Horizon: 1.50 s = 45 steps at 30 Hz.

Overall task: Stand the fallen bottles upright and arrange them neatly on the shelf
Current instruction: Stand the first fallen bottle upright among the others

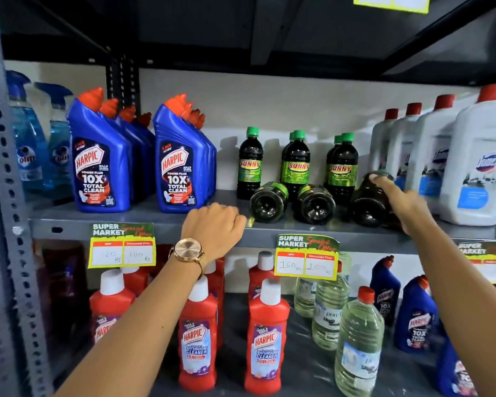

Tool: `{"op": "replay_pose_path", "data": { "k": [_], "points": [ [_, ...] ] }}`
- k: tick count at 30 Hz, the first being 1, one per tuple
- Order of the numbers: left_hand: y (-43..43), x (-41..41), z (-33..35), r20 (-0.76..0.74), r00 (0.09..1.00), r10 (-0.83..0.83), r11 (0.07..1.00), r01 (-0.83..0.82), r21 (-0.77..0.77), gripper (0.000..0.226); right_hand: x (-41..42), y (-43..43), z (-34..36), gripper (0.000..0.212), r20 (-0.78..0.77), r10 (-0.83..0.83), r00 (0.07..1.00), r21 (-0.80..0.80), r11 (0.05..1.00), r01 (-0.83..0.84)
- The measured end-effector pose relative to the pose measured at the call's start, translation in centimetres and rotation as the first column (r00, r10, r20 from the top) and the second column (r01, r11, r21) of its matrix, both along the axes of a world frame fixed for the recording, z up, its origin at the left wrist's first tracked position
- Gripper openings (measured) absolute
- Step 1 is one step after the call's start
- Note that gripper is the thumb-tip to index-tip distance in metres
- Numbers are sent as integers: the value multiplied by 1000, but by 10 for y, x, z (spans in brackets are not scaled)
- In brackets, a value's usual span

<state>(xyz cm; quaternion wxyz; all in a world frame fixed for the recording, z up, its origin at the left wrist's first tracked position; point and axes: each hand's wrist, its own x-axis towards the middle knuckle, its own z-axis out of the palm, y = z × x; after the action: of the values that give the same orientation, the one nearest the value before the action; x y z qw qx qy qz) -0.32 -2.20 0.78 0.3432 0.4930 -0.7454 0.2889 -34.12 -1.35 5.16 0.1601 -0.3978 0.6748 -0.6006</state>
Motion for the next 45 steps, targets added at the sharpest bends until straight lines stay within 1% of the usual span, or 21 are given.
{"op": "replay_pose_path", "data": {
  "k": [2,4,6,8,11,14,17,20,22,24,27,30,32,34,35,36,38,39,40,42,45],
  "points": [
    [0,0,-6,-9,1000,-25,1000,24,-17,39,4,4,2,86,-104,-87,991,-74,994,80],
    [2,-1,-6,-14,1000,-21,1000,21,-18,42,5,6,4,83,-224,-169,960,-172,976,132],
    [5,-2,-4,-24,1000,-5,1000,5,-15,43,5,3,8,81,-328,-200,923,-222,966,131],
    [6,-2,-5,-39,999,10,1000,-10,0,43,4,-4,13,79,-395,-207,895,-204,970,135],
    [5,-1,-4,-53,998,16,1000,-16,17,42,7,-20,20,85,-451,-167,877,-137,984,117],
    [5,0,-3,-32,999,11,1000,-10,24,41,7,-38,26,84,-450,-127,884,-53,992,116],
    [4,0,-4,-34,999,18,999,-17,33,39,14,-50,28,83,-471,-105,876,-12,994,113],
    [3,-1,-3,-52,998,34,998,-31,55,36,20,-59,17,86,-414,-91,906,-2,995,100],
    [3,-2,-2,-72,997,36,997,-31,72,35,22,-63,11,87,-380,-42,924,-6,999,43],
    [4,-2,-2,-84,996,38,996,-32,82,35,22,-63,9,82,-392,18,920,11,1000,-15],
    [5,-2,-3,-69,996,47,996,-42,76,36,15,-60,8,73,-366,44,930,-16,998,-53],
    [6,-2,-3,-70,996,51,995,-44,86,35,7,-61,4,81,-335,48,941,-11,998,-54],
    [5,-2,-3,-66,997,40,996,-35,78,37,4,-64,3,93,-352,21,936,1,1000,-22],
    [5,-1,-4,-53,998,33,997,-30,71,40,7,-66,1,98,-383,1,924,36,999,13],
    [4,-1,-4,-54,998,37,997,-33,73,40,9,-67,1,96,-388,2,922,48,999,18],
    [4,0,-4,-58,997,45,996,-40,79,39,10,-68,1,89,-385,11,923,45,999,7],
    [3,0,-4,-51,997,59,995,-55,80,38,9,-70,2,67,-320,35,947,11,999,-33],
    [3,0,-3,-39,997,62,995,-59,81,39,7,-71,2,60,-296,42,954,1,999,-44],
    [4,0,-3,-32,997,65,994,-62,86,39,6,-71,2,58,-296,41,954,4,999,-42],
    [4,0,-3,-33,997,71,993,-67,97,36,5,-70,1,65,-343,23,939,18,1000,-18],
    [6,-1,-2,-26,997,79,992,-76,105,34,5,-69,0,85,-397,-20,917,39,999,38]
  ]
}}
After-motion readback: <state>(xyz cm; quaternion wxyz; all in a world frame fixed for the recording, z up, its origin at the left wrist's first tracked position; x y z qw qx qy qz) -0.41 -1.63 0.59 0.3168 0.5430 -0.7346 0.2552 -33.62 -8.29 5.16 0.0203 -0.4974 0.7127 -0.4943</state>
